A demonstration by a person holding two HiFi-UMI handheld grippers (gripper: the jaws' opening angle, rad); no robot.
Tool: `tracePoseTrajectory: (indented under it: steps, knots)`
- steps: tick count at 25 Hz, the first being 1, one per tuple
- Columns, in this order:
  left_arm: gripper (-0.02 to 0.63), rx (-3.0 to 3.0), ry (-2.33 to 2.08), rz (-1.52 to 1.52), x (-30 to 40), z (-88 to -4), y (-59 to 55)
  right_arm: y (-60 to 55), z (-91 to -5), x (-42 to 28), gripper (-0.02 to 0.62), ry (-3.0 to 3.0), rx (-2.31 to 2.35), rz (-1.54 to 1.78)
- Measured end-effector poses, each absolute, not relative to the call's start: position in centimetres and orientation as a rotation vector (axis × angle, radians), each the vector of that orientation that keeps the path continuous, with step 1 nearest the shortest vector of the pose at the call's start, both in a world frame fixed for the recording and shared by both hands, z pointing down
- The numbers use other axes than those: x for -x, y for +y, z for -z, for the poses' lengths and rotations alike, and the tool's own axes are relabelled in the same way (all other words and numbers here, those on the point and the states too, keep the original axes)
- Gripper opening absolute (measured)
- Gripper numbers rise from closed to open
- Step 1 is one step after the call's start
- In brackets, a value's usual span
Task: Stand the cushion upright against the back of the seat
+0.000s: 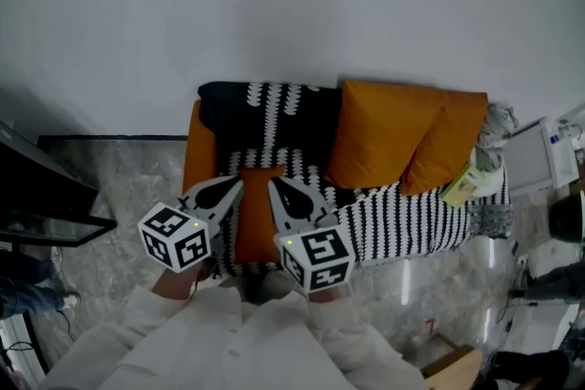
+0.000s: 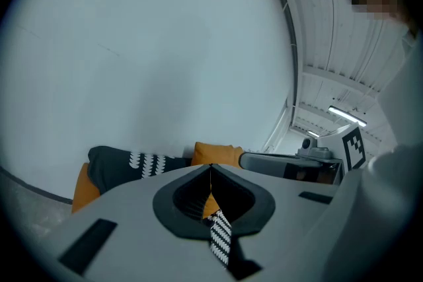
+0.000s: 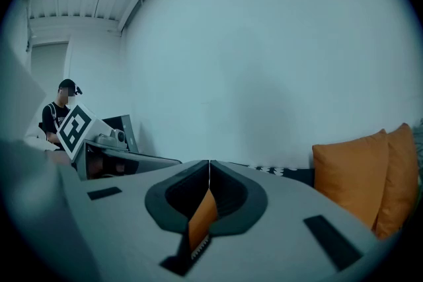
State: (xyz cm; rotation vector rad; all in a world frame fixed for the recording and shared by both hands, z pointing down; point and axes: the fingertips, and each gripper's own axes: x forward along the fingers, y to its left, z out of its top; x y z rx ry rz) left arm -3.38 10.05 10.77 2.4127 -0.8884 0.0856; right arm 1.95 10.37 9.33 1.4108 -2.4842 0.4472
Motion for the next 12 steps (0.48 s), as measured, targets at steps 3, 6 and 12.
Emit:
tracePoseTrajectory:
  steps: [3,6,12]
  knots:
    - [0.008,-2.391,-0.874,-0.079,3.0,-11.3,9.4,9.9,-10.0,-2.4,0.012,-2.468,-1.406,-0.469]
    - [0.008,-2.377,-0.876,-0.074,2.3,-11.7,9.0,9.3,-10.5,-3.1,0.012,-2.461,-1.401,-0.478]
    - [0.008,-2.358,-0.871,-0.077,1.6,-12.4,8.4,7.9,-11.0,-3.6,0.012,-2.466,-1.378,-0.485]
